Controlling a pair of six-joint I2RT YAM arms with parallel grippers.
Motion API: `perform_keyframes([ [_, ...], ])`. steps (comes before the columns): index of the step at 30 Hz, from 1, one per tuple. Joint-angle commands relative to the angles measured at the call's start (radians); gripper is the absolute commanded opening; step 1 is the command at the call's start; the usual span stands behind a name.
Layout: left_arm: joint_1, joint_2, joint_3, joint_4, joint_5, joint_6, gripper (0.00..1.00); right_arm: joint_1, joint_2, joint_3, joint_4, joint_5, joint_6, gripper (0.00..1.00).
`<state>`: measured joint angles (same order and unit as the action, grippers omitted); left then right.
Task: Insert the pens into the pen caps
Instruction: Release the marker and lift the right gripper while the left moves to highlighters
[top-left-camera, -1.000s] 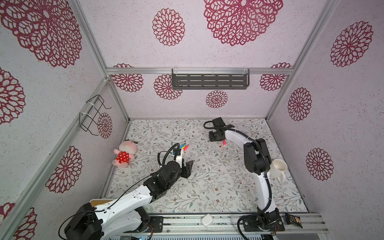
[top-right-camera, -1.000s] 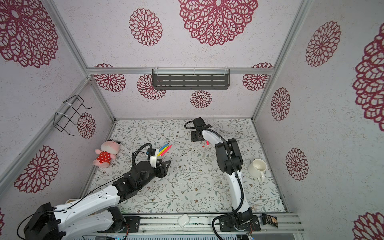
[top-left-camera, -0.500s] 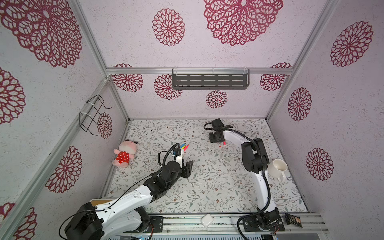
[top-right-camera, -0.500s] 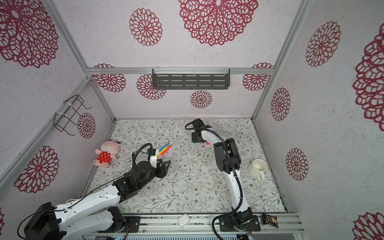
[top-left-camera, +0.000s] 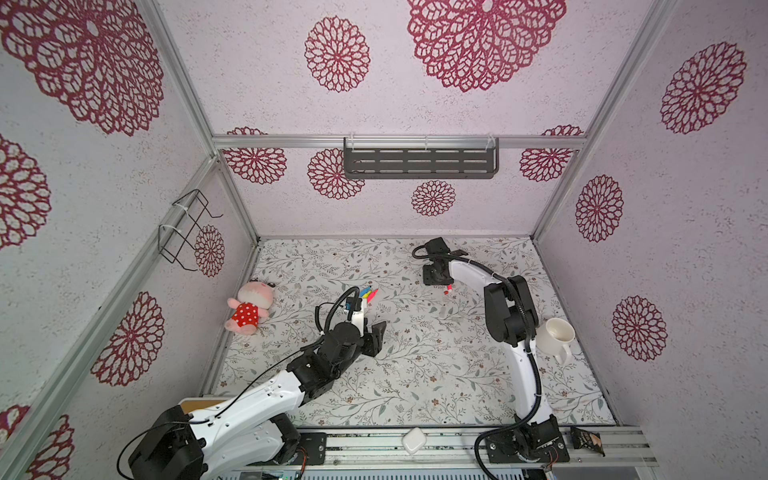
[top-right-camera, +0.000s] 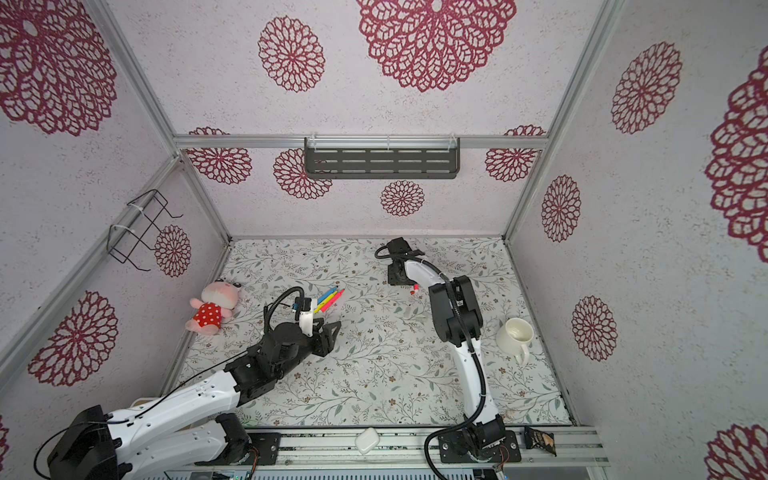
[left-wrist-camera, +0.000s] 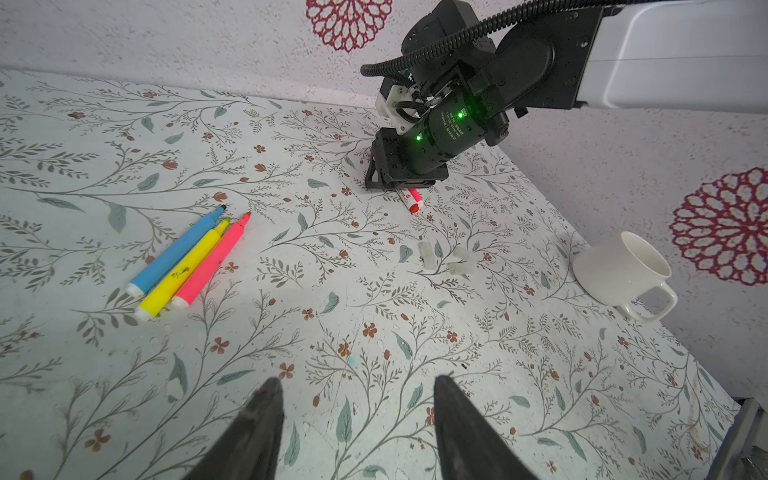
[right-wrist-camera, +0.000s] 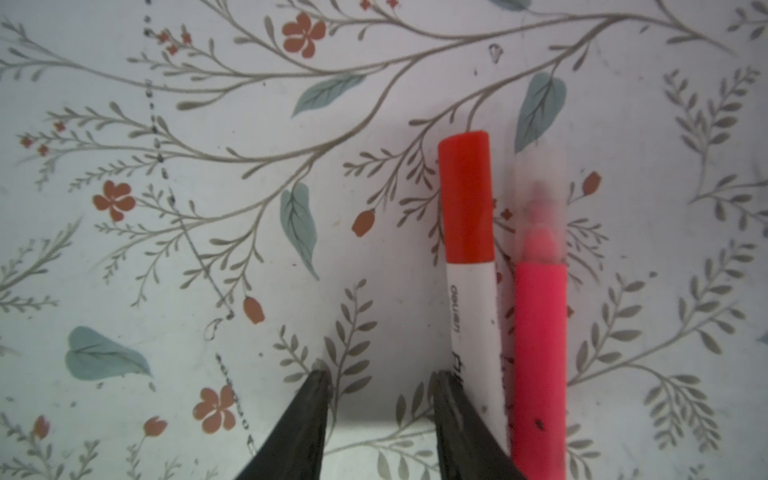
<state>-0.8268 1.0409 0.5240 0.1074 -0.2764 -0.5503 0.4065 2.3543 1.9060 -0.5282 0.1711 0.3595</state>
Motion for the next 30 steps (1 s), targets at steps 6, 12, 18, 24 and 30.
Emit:
perform_keyframes([
  [6,-0.002,-0.025,-0.009,-0.011,-0.022,0.005,0.60,-0.004,-0.139,-0.039,0.028,0.040,0.029,0.46],
  [12,0.016,-0.013,0.014,-0.032,-0.018,0.010,0.63,0.006,-0.346,-0.216,0.160,-0.030,0.019,0.47],
  [18,0.128,0.084,0.111,-0.149,0.087,-0.003,0.63,0.008,-0.640,-0.488,0.306,-0.105,-0.015,0.50],
  [24,0.245,0.287,0.266,-0.289,0.175,0.022,0.62,0.008,-0.912,-0.811,0.440,-0.181,0.011,0.52],
  [30,0.319,0.508,0.420,-0.345,0.254,0.075,0.60,0.009,-1.149,-1.065,0.536,-0.234,0.028,0.56],
])
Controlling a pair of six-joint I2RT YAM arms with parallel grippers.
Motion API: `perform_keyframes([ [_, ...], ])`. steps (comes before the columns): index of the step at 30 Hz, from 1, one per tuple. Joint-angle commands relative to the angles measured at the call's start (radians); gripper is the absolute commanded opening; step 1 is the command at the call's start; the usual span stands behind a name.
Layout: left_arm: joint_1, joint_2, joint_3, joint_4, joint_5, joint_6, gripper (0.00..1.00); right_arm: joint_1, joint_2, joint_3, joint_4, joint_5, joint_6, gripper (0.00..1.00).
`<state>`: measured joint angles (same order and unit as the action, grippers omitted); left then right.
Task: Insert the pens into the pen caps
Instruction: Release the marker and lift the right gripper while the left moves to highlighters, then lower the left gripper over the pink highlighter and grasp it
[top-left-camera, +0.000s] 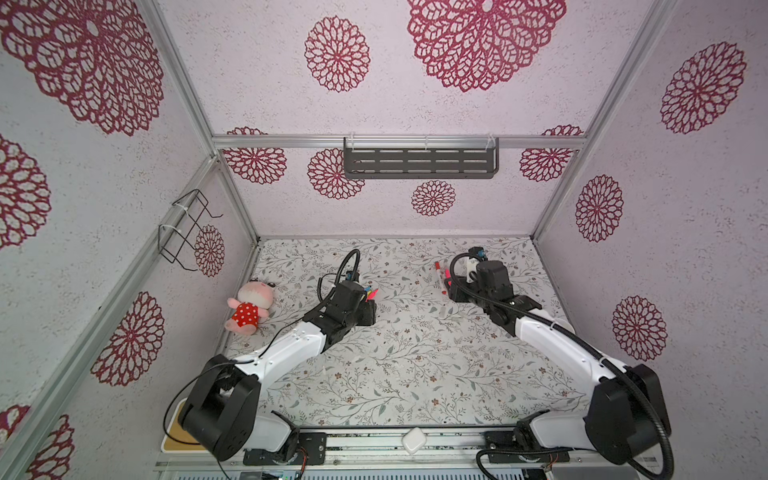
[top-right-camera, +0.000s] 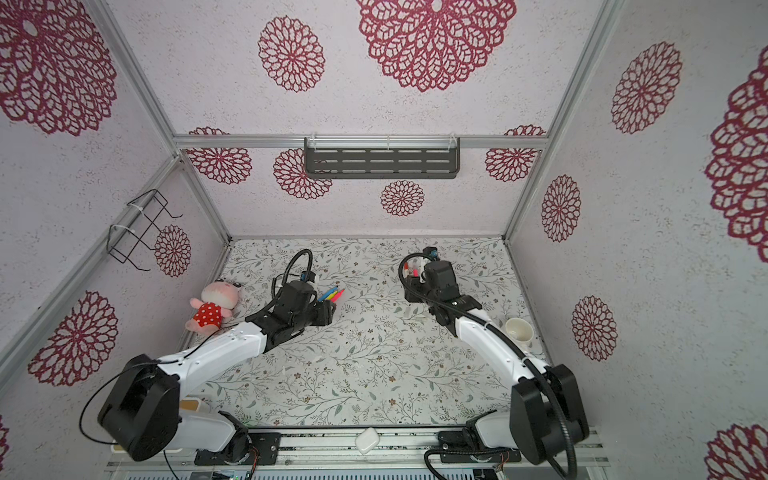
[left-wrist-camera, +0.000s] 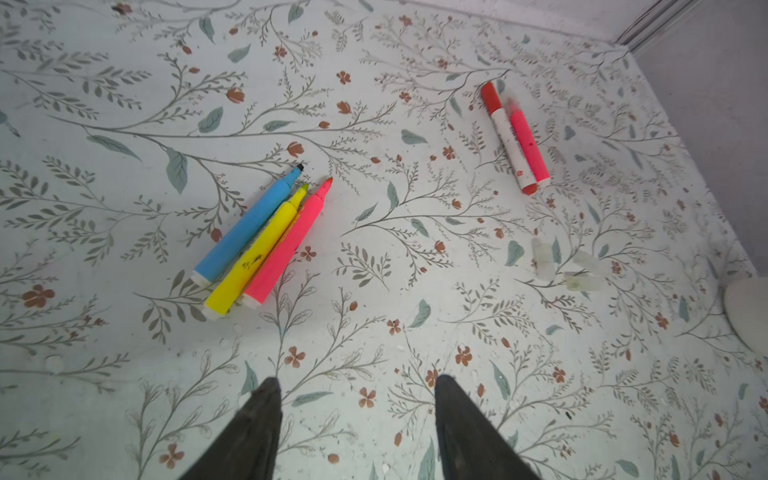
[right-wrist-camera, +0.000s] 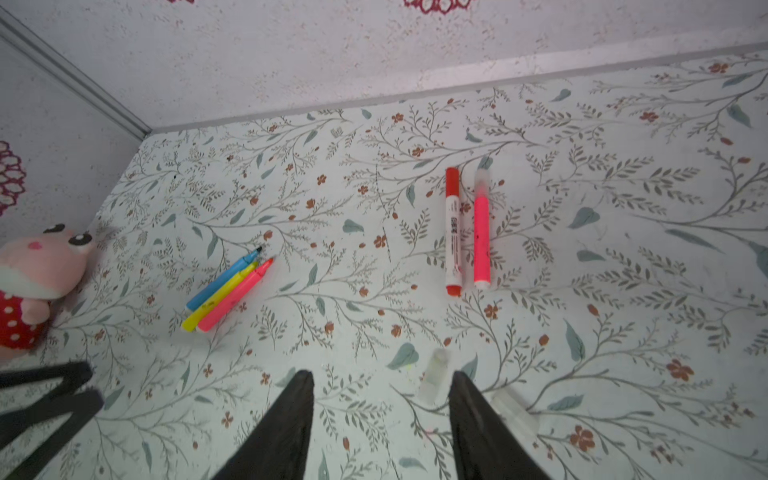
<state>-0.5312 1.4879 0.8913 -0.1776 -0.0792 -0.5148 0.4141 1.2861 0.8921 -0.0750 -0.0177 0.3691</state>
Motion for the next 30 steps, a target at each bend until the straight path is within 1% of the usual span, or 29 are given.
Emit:
perform_keyframes([
  [1,0.036,0.097,0.078,-0.067,0.070,0.047,0.60,0.000,-0.114,-0.081,0.083,-0.052,0.015,0.57],
  [4,0.065,0.191,0.143,-0.079,0.099,0.068,0.57,0.000,-0.196,-0.158,0.089,-0.088,0.007,0.59],
  [6,0.077,0.238,0.181,-0.088,0.098,0.080,0.56,0.000,-0.234,-0.199,0.090,-0.103,0.008,0.60],
  [8,0.088,0.277,0.211,-0.101,0.091,0.093,0.55,0.000,-0.267,-0.235,0.084,-0.102,0.020,0.62],
  [11,0.101,0.321,0.243,-0.113,0.086,0.106,0.55,0.001,-0.311,-0.289,0.086,-0.099,0.026,0.63],
  [18,0.112,0.381,0.283,-0.139,0.080,0.134,0.52,0.000,-0.364,-0.371,0.125,-0.123,0.048,0.64],
  [30,0.114,0.444,0.335,-0.174,0.033,0.188,0.50,0.000,-0.429,-0.409,0.124,-0.114,0.067,0.63],
])
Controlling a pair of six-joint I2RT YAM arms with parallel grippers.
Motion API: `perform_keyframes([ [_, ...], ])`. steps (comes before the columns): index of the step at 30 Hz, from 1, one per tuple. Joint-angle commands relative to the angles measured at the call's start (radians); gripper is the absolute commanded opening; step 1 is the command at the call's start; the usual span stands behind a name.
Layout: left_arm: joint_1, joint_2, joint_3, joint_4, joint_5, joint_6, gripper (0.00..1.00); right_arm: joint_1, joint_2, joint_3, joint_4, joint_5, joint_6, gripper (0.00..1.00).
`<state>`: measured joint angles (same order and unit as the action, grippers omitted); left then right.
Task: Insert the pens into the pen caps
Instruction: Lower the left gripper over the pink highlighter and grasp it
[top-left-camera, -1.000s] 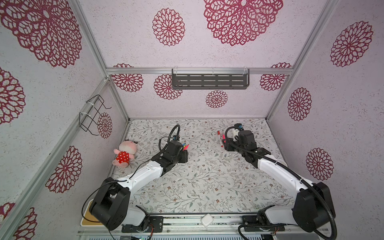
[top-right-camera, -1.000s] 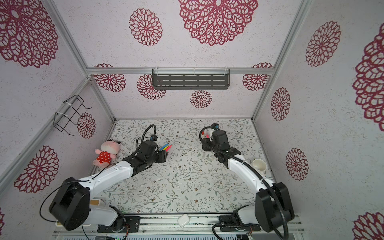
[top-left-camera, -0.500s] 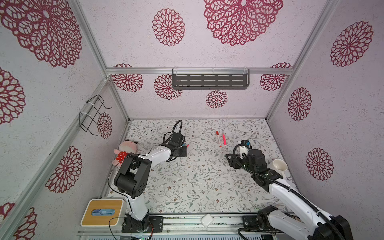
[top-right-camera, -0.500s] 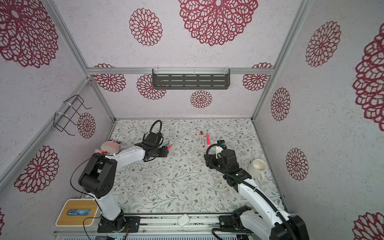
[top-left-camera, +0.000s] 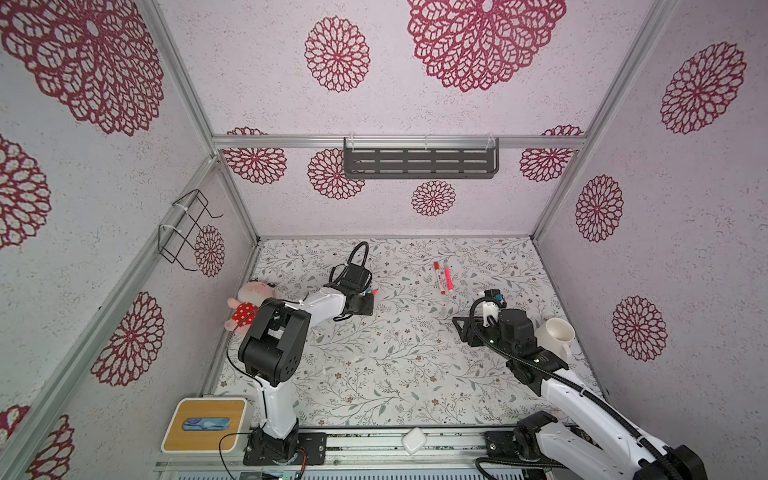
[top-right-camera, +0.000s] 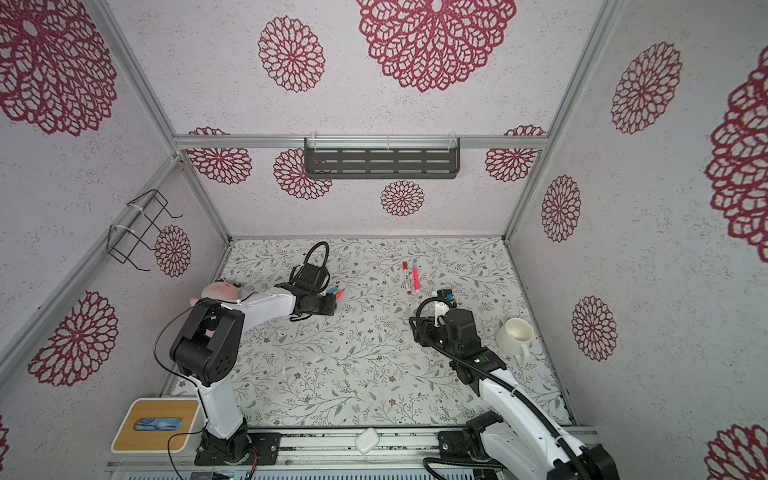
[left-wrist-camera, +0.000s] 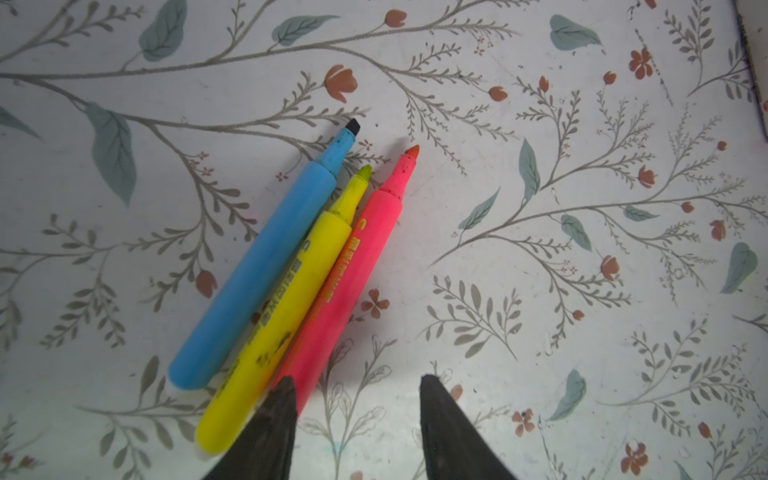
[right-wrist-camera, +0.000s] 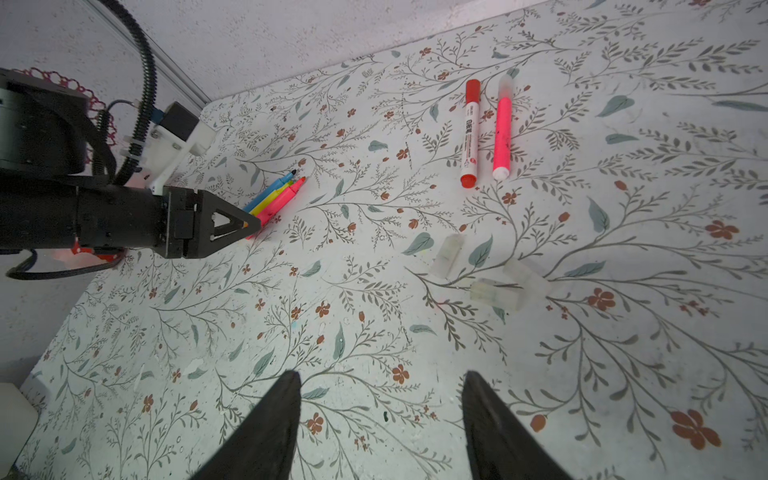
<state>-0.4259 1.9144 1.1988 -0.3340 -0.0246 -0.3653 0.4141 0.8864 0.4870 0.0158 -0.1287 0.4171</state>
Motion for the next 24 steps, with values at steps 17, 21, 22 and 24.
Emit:
perform_keyframes([
  [17,0.008,0.107,0.096,-0.080,-0.045,0.081,0.46,0.000,-0.117,-0.034,0.013,0.007,0.034,0.64],
  [21,0.004,0.110,0.099,-0.095,-0.042,0.090,0.42,0.000,-0.134,-0.039,0.012,0.013,0.039,0.64],
  [22,-0.001,0.110,0.099,-0.097,-0.038,0.092,0.39,-0.001,-0.138,-0.040,0.012,0.015,0.041,0.64],
  [24,-0.012,0.113,0.099,-0.104,-0.035,0.098,0.35,0.001,-0.145,-0.041,0.012,0.021,0.043,0.64],
])
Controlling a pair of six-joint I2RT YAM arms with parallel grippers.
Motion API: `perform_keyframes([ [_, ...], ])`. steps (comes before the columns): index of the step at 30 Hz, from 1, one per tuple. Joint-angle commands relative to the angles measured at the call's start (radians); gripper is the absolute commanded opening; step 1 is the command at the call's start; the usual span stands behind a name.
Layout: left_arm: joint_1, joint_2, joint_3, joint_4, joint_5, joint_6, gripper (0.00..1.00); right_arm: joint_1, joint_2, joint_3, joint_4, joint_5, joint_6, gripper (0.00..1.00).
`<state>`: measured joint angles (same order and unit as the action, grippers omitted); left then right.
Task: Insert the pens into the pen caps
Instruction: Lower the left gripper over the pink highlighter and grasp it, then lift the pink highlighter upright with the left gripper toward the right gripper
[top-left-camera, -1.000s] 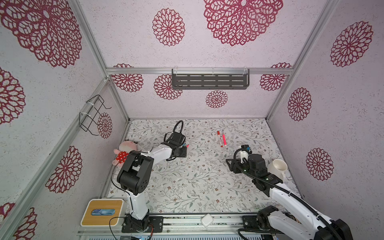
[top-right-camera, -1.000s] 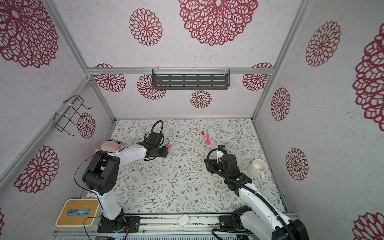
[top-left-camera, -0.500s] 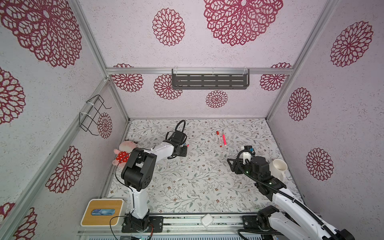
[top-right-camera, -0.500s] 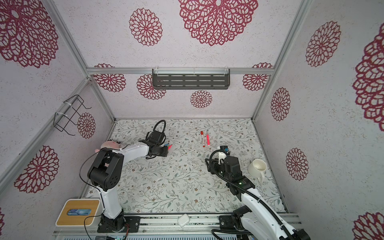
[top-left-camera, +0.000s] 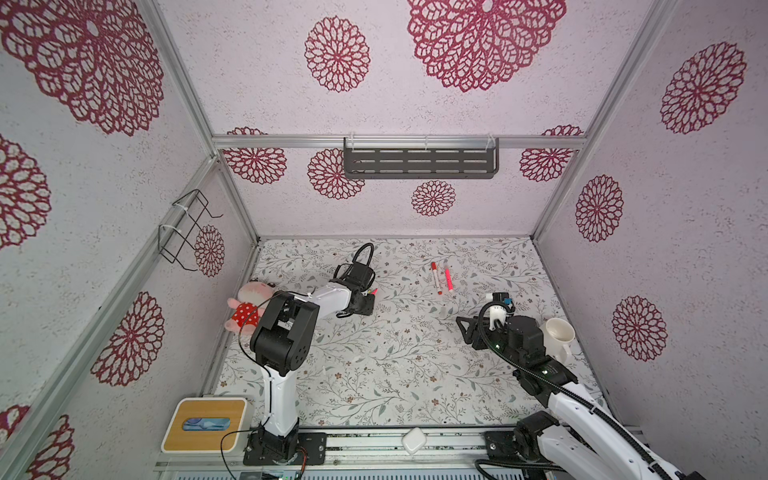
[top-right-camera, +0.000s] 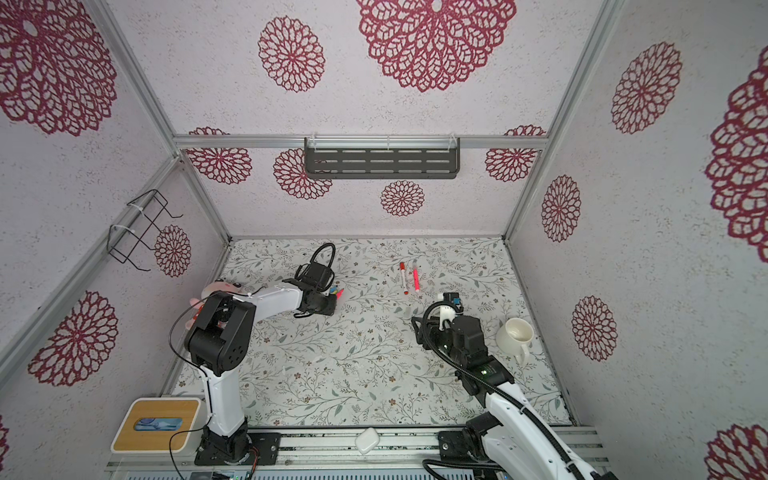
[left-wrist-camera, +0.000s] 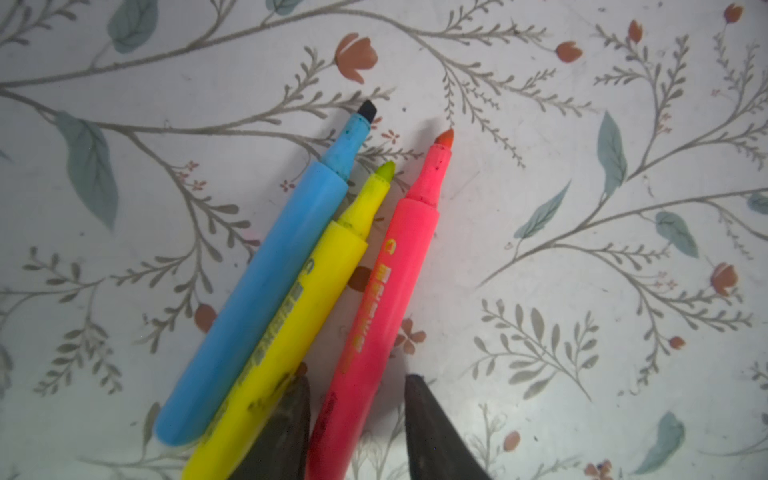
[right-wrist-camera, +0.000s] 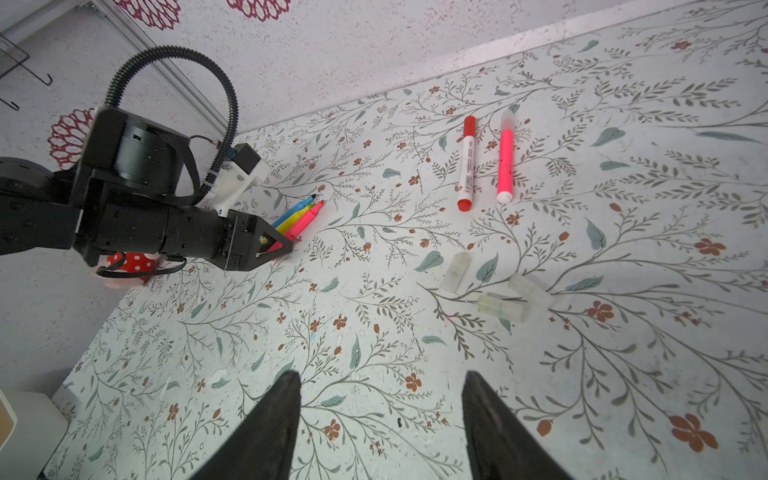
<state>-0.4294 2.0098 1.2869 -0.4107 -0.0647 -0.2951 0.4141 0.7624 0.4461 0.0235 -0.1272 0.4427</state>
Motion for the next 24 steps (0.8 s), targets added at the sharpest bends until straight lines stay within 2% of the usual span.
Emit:
perform_keyframes([
  [1,-0.018,0.022,0.014,-0.033,0.005,0.034,0.33,0.001,-0.023,0.000,0.004,0.023,0.020,0.64],
  [4,-0.054,0.043,0.029,-0.067,-0.022,0.047,0.28,-0.001,-0.032,0.000,0.001,0.033,0.024,0.64],
  [10,-0.129,0.084,0.042,-0.115,-0.089,0.070,0.09,-0.001,-0.052,0.000,-0.014,0.065,0.031,0.64],
  [14,-0.166,0.027,-0.012,-0.058,-0.096,0.072,0.02,-0.001,-0.049,0.000,-0.019,0.072,0.044,0.64],
  [19,-0.228,-0.213,-0.177,0.166,0.023,0.086,0.02,-0.001,-0.001,-0.019,0.014,0.032,0.084,0.66],
  [24,-0.238,-0.383,-0.306,0.351,0.176,0.012,0.02,-0.002,0.120,-0.027,0.133,-0.133,0.144,0.68],
])
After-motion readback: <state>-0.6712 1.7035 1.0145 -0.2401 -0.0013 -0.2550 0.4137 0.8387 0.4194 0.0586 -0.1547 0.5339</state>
